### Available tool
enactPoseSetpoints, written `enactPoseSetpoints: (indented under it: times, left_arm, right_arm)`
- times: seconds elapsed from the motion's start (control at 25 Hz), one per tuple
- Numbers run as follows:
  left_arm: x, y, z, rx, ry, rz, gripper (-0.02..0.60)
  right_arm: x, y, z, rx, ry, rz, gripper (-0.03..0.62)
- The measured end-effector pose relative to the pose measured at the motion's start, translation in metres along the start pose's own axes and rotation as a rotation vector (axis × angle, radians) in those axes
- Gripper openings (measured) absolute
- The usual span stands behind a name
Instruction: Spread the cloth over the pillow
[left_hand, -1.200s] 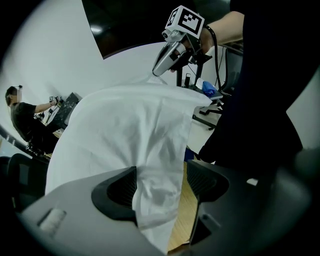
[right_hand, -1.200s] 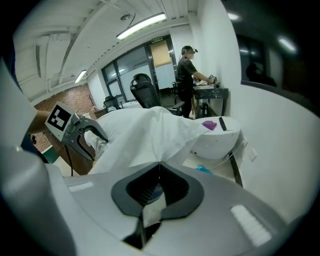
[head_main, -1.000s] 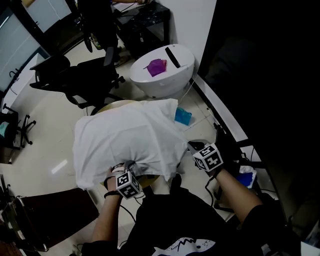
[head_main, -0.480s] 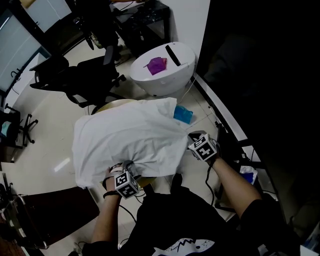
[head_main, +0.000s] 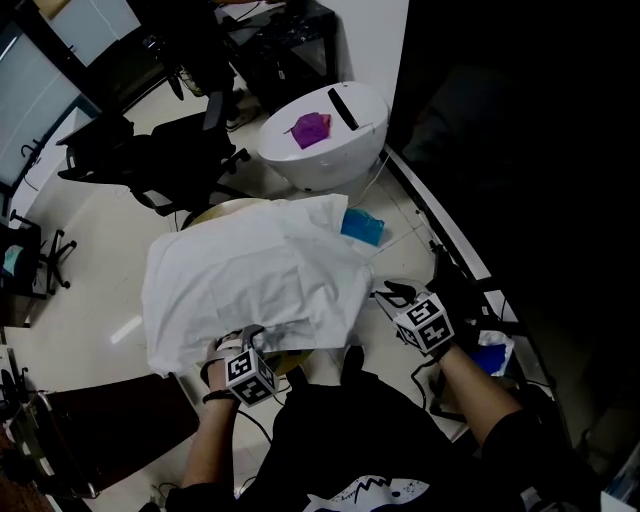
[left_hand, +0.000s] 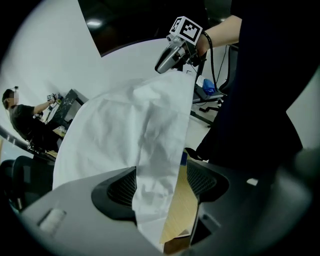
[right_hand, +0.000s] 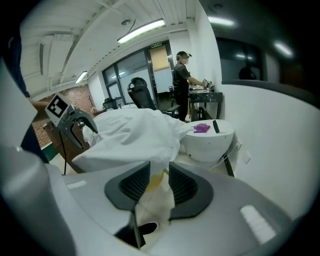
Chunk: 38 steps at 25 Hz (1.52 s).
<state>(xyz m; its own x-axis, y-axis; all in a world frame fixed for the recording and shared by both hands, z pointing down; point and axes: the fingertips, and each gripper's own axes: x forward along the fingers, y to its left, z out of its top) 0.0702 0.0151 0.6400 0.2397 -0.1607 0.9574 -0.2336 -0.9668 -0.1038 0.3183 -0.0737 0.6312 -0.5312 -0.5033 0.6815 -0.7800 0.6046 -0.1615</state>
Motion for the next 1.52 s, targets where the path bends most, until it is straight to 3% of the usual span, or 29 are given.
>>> enactPoseSetpoints:
  times: [0.12, 0.32, 0.4, 0.56, 0.72, 0.84, 1.04, 1.16, 1.36, 1.52]
  left_arm:
    - [-0.014, -0.007, 0.026, 0.053, -0.051, 0.01, 0.308]
    - [-0.026, -0.01, 0.099, 0.173, -0.212, 0.069, 0.308]
    - [-0.023, -0.014, 0.117, 0.214, -0.226, 0.055, 0.308]
    - [-0.009, -0.011, 0.124, 0.28, -0.173, 0.029, 0.308]
    - [0.004, 0.0, 0.114, 0.222, -0.163, 0.003, 0.308]
    - [0.015, 0.005, 0.102, 0.201, -0.139, -0.004, 0.308]
    - [0.022, 0.004, 0.092, 0.2, -0.111, -0.024, 0.308]
    - [0.025, 0.003, 0.091, 0.191, -0.122, -0.044, 0.308]
    - [0.026, -0.003, 0.085, 0.212, -0.12, -0.089, 0.308]
    - [0.028, -0.009, 0.076, 0.241, -0.089, -0.14, 0.308]
  right_arm:
    - [-0.011, 0.026, -0.023, -0.041, 0.024, 0.061, 0.13]
    - [-0.011, 0.084, -0.049, -0.111, 0.047, 0.21, 0.149]
    - [-0.005, 0.105, -0.052, -0.163, 0.044, 0.245, 0.156]
    - [0.013, 0.114, -0.047, -0.24, 0.017, 0.176, 0.156]
    - [0.02, 0.111, -0.039, -0.273, -0.034, 0.086, 0.146]
    - [0.017, 0.11, -0.036, -0.31, -0.032, 0.038, 0.055]
    - [-0.005, 0.106, -0.035, -0.325, -0.013, 0.02, 0.031]
    - [-0.026, 0.103, -0.041, -0.296, 0.046, 0.036, 0.029]
    - [-0.06, 0.099, -0.056, -0.541, 0.208, -0.036, 0.029]
    - [-0.052, 0.106, -0.075, -0.581, 0.291, -0.006, 0.028]
